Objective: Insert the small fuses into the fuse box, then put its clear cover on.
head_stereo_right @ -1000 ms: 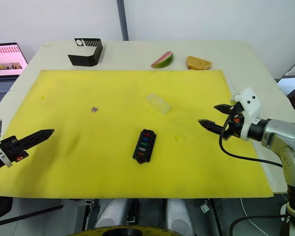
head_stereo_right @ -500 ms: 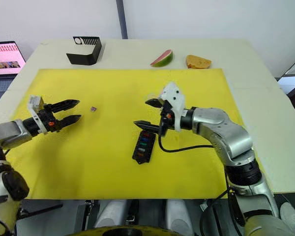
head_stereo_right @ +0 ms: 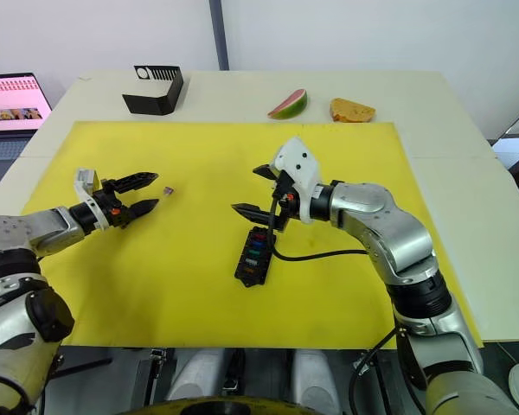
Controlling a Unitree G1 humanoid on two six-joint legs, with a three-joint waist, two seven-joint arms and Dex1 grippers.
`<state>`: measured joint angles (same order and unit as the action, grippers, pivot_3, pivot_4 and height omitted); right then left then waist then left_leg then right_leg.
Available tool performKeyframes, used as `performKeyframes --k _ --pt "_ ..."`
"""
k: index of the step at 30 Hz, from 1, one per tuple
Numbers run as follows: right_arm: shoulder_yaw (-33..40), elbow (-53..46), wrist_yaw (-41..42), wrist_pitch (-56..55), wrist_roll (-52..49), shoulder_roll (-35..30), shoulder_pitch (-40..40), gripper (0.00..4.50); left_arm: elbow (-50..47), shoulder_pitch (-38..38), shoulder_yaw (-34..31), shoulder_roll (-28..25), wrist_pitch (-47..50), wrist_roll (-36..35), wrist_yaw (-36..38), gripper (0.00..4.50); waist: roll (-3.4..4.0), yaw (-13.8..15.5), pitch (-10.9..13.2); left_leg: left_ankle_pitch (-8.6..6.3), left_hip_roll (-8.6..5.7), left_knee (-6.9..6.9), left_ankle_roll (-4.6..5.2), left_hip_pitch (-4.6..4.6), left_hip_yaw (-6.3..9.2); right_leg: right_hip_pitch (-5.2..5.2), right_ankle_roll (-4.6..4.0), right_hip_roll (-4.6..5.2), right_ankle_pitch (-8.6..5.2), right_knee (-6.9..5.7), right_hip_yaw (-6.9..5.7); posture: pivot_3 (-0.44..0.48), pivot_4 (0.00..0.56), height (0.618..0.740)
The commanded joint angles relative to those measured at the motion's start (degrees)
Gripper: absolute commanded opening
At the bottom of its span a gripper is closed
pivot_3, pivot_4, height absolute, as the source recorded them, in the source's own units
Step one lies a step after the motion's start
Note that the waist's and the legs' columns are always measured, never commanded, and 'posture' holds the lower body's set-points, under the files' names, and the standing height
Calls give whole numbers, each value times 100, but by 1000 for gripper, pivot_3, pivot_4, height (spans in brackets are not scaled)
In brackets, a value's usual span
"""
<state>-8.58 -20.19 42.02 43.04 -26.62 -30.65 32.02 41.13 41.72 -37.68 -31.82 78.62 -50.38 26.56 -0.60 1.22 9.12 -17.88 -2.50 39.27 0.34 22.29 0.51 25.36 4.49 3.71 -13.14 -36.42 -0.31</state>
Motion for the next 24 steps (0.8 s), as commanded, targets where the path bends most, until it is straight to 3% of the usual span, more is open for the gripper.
performKeyframes --k 1,14,17,24 --pt "165 -293 29 -23 -76 -81 3 4449 155 178 163 224 -135 128 -30 4500 0 34 0 0 0 0 0 0 0 0 0 0 0 0 0 0 150 740" --pt "197 -208 -110 29 -104 -24 111 4449 349 408 125 521 -373 325 -137 4500 -1 123 -1 -1 -7 2 3 0 2 -4 0 4 0 2 -1 0 150 740" --pt "237 -216 -120 56 -150 -27 99 4500 272 330 201 511 -271 350 -119 3675 -1 115 0 0 -7 2 3 0 3 -4 0 4 0 2 -1 0 150 740" --pt "218 -203 -167 57 -138 31 107 4500 301 225 360 399 -336 524 32 3675 -1 96 0 -1 -7 2 3 0 2 -2 0 3 0 2 0 0 150 740"
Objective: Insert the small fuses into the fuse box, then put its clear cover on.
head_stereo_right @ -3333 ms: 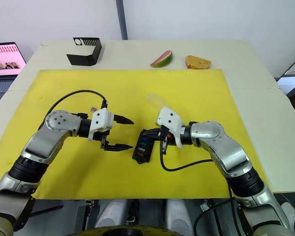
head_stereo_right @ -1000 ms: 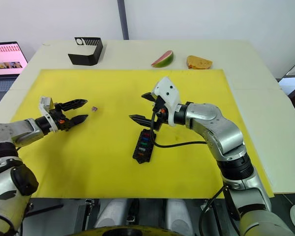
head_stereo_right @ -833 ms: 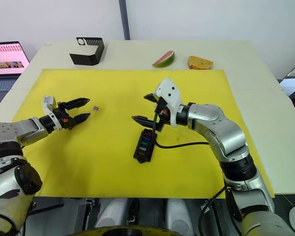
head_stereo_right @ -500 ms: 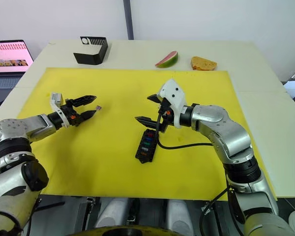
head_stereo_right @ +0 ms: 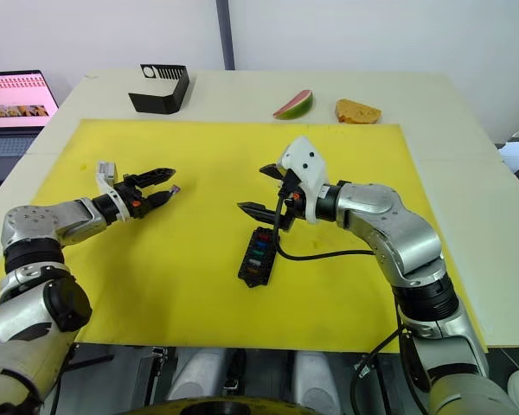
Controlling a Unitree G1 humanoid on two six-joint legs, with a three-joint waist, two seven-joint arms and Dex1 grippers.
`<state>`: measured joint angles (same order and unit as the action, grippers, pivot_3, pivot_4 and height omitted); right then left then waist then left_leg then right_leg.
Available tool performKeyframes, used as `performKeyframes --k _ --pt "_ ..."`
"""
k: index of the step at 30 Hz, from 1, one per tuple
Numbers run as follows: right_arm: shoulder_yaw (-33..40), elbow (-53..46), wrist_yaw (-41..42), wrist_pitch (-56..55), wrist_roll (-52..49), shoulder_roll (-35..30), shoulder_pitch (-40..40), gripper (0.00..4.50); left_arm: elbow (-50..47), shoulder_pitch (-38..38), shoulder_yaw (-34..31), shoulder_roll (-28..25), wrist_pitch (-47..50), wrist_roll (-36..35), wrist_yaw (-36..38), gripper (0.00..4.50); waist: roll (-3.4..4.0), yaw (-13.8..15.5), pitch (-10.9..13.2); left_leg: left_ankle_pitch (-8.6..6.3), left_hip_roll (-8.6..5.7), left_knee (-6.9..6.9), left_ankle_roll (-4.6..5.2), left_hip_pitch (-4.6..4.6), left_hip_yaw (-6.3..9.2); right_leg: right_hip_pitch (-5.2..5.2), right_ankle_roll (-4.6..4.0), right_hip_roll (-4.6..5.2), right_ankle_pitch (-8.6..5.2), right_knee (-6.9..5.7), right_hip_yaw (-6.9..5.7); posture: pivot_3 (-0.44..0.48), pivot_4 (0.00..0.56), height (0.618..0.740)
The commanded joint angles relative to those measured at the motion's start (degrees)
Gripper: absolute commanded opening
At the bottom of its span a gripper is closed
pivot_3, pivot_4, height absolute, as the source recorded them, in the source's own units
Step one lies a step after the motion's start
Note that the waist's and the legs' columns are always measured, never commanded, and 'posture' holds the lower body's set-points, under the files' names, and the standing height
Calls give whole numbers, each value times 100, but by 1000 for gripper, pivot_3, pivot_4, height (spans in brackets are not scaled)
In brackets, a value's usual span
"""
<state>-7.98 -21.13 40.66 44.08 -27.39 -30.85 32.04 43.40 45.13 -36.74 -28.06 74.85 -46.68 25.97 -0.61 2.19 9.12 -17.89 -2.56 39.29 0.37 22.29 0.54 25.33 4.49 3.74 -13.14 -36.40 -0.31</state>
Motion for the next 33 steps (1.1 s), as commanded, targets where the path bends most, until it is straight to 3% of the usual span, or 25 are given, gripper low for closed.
performKeyframes --k 1,4,6,8,12,17,20,25,28,32,33 --pt "149 -104 -30 -52 -53 56 110 4500 24 -150 351 18 51 177 176 3675 0 -1 0 0 0 0 0 0 0 0 0 0 0 0 0 0 150 740" --pt "135 -94 -28 -67 -32 60 128 4500 26 -159 399 7 3 188 313 3675 0 -3 0 0 0 0 0 0 0 1 0 -1 0 0 0 0 150 740" --pt "145 -116 -16 -63 -35 45 116 4500 39 -157 394 6 -121 229 359 3083 0 -4 0 0 0 0 0 0 0 1 0 -1 0 0 0 0 150 740" --pt "152 -145 -1 -55 -43 25 96 4500 57 -168 483 -27 -186 333 385 2257 0 -12 0 0 0 0 0 0 0 1 0 -1 0 0 0 0 150 740" --pt "113 -185 90 -60 -17 -77 20 4500 -131 -167 596 -46 -302 418 376 97 0 -32 0 0 1 -1 0 0 0 2 0 -1 0 1 0 0 150 740" --pt "140 -216 88 -43 -51 -92 -23 4500 -1424 -189 453 278 300 -96 170 37 -2 -56 1 0 2 -2 -1 2 1 4 0 -1 0 0 1 0 150 740" --pt "236 -226 -21 148 -131 -85 -68 4500 -2227 -176 59 420 890 -521 -119 37 -5 -65 3 -1 2 -1 1 9 2 7 0 -1 0 4 1 0 150 740" --pt "307 -212 -44 217 -179 -131 -154 4500 -2831 -484 103 278 1048 -575 -161 37 -4 -193 3 0 5 -8 -1 8 3 11 0 -4 0 5 1 0 150 740" --pt "322 -227 -63 218 -196 -95 -147 4500 -2780 -666 172 152 658 -424 -68 37 -4 -272 3 4 10 -16 -9 4 4 13 0 -10 0 5 1 0 150 740" --pt "283 -153 -106 110 -100 -42 -72 4500 -1935 -494 7 72 92 -200 -182 37 -4 -264 3 5 12 -15 -10 5 4 12 -1 -12 0 7 1 0 150 740" --pt "275 -133 -122 87 -75 -31 -52 4500 -1747 -457 67 26 -32 -138 -114 277 -4 -264 3 5 12 -14 -10 5 4 12 -1 -12 0 8 1 0 150 740"
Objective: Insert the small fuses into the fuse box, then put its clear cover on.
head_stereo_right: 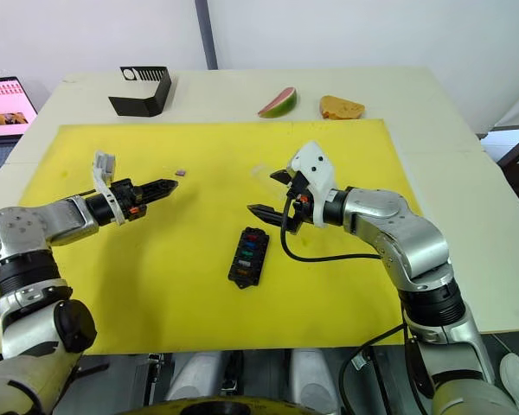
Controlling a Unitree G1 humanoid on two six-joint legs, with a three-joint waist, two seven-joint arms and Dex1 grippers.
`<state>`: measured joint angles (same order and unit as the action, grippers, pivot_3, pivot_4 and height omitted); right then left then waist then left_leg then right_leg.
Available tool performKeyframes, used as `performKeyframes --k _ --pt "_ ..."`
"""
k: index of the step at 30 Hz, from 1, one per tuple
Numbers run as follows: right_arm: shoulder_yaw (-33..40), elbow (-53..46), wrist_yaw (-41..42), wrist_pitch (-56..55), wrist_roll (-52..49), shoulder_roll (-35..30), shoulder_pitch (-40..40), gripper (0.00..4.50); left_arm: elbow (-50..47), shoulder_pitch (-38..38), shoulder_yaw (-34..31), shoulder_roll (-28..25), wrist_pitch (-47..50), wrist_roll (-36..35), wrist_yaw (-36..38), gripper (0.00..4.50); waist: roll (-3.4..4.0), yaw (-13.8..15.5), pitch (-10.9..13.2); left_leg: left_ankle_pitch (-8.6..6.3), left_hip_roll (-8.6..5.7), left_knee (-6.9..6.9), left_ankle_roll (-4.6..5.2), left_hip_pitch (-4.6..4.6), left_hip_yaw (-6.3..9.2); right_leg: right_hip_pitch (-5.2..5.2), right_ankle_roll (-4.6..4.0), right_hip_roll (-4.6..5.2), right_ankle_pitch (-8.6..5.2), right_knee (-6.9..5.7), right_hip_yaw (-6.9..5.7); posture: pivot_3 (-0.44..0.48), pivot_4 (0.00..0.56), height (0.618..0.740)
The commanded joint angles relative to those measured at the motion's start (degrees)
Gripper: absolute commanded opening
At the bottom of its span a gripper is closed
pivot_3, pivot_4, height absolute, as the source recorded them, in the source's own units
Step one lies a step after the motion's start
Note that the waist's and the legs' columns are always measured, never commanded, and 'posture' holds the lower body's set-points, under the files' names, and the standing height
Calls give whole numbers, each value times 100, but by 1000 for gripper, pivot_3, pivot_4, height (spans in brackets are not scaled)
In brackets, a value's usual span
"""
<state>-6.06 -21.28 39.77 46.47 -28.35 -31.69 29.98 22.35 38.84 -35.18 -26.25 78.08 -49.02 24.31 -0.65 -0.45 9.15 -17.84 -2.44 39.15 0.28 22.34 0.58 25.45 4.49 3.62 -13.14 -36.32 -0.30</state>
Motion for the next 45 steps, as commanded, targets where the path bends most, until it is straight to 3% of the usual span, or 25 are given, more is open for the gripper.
performKeyframes --k 1,3,6,9,16,21,32,35,37,45 --pt "82 -96 -45 -172 37 63 172 4500 480 187 73 -215 -489 188 196 557 0 0 0 0 -1 0 0 1 0 0 0 0 0 0 0 0 150 740" --pt "78 -83 -68 -195 52 78 177 4500 618 191 519 -349 -765 443 513 1282 0 -2 0 -1 -1 0 1 1 0 0 0 0 0 1 0 0 150 740" --pt "67 -109 -75 -214 75 69 156 4500 563 151 1679 -634 -1890 1293 1268 2813 0 1 0 0 -1 0 1 2 0 0 0 0 0 3 0 0 150 740" --pt "91 -163 -84 -216 69 57 103 4500 523 151 2596 -834 -3227 2155 1773 2813 1 -10 0 0 -1 -1 -1 1 -1 -1 -1 1 0 3 0 0 150 740" --pt "125 -331 -190 -184 50 56 -71 4500 384 -4 3242 -666 -5105 3139 1815 2813 1 -5 0 -3 1 -1 4 5 -1 1 -1 3 0 6 1 0 150 740" --pt "122 -402 -241 -148 45 35 -127 4500 679 -10 3257 -317 -5670 3472 1448 4454 0 20 0 -7 1 2 13 9 -3 1 -1 4 0 10 1 0 150 740" --pt "38 -374 -261 -167 93 71 -70 4500 1040 140 3183 65 -6009 3739 1016 4454 0 111 0 -20 1 7 37 7 -5 -1 0 4 1 5 0 0 150 740" --pt "39 -390 -273 -165 96 89 -93 4500 954 115 3229 126 -5923 3747 1002 3616 0 114 0 -20 1 8 37 7 -5 -2 1 4 1 3 -1 0 150 740" --pt "50 -426 -276 -158 81 87 -133 4500 905 76 3250 147 -5854 3777 961 2652 0 114 0 -19 0 8 35 7 -5 -2 1 3 1 3 -1 0 150 740" --pt "29 -443 -313 -166 81 134 -171 4500 796 85 3218 214 -5709 3810 758 2652 0 115 0 -17 1 8 31 6 -6 -2 1 2 1 3 -1 0 150 740"
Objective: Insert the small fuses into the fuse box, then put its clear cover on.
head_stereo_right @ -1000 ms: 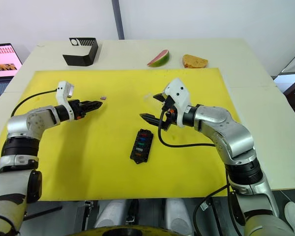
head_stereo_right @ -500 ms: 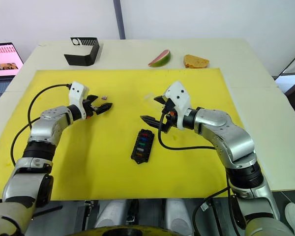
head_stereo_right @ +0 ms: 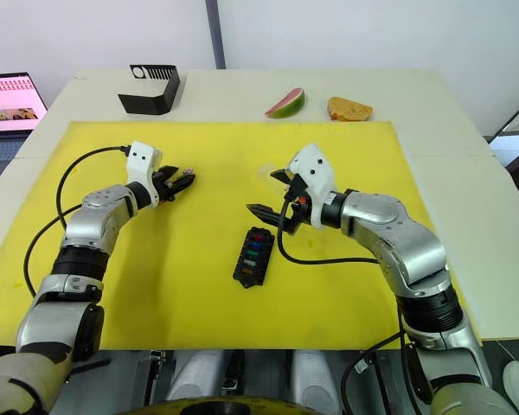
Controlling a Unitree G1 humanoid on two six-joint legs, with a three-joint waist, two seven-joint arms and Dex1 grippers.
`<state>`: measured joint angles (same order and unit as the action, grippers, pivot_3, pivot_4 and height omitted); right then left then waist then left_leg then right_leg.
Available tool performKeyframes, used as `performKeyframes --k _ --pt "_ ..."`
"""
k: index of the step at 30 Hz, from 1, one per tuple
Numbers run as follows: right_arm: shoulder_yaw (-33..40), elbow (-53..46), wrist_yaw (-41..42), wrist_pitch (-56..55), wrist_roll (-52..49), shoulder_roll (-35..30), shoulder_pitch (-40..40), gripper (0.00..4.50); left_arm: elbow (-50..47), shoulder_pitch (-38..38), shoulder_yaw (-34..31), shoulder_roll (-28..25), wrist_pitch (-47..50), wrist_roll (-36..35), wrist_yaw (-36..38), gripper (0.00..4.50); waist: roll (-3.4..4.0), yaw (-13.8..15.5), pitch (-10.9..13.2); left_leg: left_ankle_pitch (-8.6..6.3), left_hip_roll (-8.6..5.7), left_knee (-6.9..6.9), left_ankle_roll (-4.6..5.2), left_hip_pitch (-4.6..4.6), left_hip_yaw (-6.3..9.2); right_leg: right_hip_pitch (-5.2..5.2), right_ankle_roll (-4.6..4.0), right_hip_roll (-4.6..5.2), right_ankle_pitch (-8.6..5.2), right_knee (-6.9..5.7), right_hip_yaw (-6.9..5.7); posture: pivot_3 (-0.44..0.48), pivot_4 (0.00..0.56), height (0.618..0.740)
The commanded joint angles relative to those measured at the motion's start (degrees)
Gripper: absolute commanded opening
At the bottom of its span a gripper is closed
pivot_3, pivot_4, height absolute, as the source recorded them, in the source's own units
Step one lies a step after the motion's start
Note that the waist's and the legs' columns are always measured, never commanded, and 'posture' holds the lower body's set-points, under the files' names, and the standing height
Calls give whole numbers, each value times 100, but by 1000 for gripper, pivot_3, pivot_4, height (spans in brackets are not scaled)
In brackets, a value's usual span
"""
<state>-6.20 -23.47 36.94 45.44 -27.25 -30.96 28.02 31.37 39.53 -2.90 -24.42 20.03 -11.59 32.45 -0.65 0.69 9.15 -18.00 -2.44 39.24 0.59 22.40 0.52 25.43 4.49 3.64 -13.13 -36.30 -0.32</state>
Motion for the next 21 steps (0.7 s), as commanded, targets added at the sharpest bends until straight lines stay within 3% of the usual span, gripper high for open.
performKeyframes --k 1,4,8,21 --pt "40 -215 -35 -67 -28 73 31 4500 -113 27 0 41 107 70 -63 2652 0 2 0 0 0 0 0 0 0 0 0 0 0 0 0 0 150 740" --pt "24 -165 -31 -88 -6 98 65 4500 -96 69 47 50 55 123 -76 2652 0 2 0 0 0 0 -1 0 0 0 0 0 0 0 0 0 150 740" --pt "-6 -107 -15 -113 21 130 96 4500 -167 49 75 47 113 153 -10 1515 0 3 0 2 0 0 -4 0 0 -1 0 0 0 0 -1 0 150 740" --pt "-8 -189 35 -69 -22 103 46 4500 -291 -17 63 24 137 200 55 1515 0 2 0 9 0 0 -15 0 0 -1 0 -1 0 0 -1 0 150 740"
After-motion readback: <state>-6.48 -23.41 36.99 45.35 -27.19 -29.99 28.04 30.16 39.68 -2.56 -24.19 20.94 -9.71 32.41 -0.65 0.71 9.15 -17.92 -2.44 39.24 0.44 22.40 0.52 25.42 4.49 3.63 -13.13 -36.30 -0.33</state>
